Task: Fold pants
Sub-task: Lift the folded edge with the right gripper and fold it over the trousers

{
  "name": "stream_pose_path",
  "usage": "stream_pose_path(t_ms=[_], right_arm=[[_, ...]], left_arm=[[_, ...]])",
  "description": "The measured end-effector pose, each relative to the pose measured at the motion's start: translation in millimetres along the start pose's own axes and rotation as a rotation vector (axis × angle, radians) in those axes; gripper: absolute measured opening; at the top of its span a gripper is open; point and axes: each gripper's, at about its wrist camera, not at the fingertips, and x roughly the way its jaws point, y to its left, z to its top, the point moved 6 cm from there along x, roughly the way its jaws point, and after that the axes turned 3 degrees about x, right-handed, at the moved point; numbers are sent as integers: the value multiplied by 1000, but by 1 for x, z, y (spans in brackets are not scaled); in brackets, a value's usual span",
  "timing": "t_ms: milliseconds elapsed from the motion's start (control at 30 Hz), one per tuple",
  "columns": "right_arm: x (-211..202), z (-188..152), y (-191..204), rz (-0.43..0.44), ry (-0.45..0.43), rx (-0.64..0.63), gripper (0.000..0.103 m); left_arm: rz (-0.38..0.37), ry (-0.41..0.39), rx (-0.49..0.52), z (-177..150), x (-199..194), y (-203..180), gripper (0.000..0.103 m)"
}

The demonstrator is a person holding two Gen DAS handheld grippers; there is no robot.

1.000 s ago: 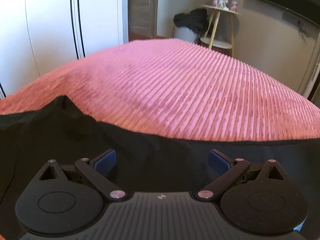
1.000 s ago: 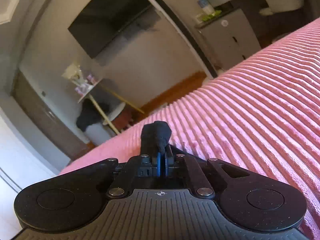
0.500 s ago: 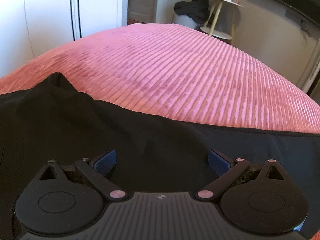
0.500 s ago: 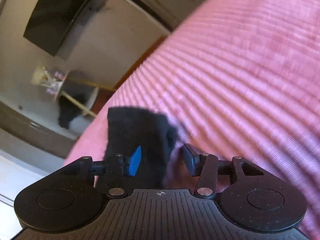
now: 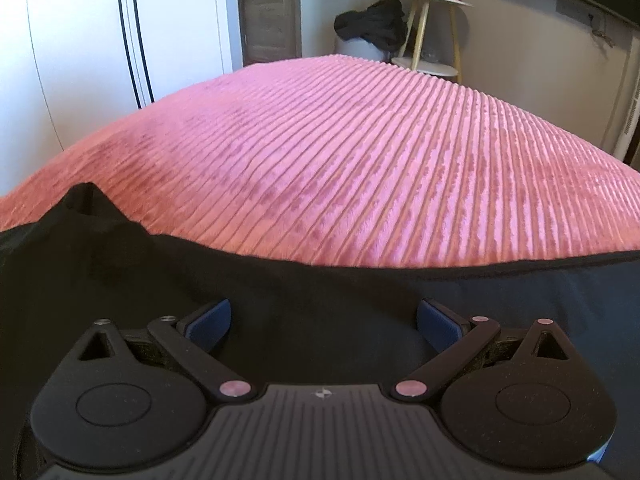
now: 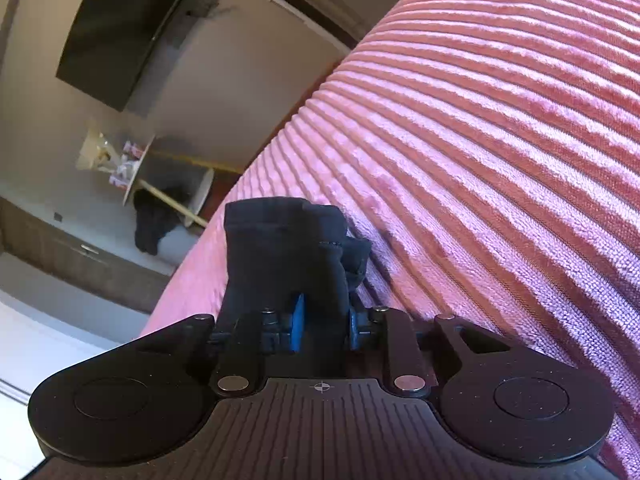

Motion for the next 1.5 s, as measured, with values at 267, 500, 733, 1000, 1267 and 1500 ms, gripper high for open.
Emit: stream_pose_path(t_ms=[267, 500, 733, 1000, 1267, 1500], right_arm=[[1, -2, -2, 23, -19, 6, 29], [-3, -4, -1, 25, -34, -6, 29], [-6, -5, 2, 20, -46, -20, 23], [-30, 10, 1, -28, -138, -25, 42], [-47, 9, 25, -152, -336, -229, 51], [-46, -5, 56, -161, -402, -386, 53]], left_arm=[[21, -30, -12, 2, 3, -1, 99], [18, -19, -36, 0, -3, 5, 99], [-82, 20, -94, -4, -34, -1, 99], [-64, 6, -50, -5, -40, -13, 99], [140, -124, -247, 20, -72, 84, 99], [117, 18, -359, -13, -47, 167, 99]])
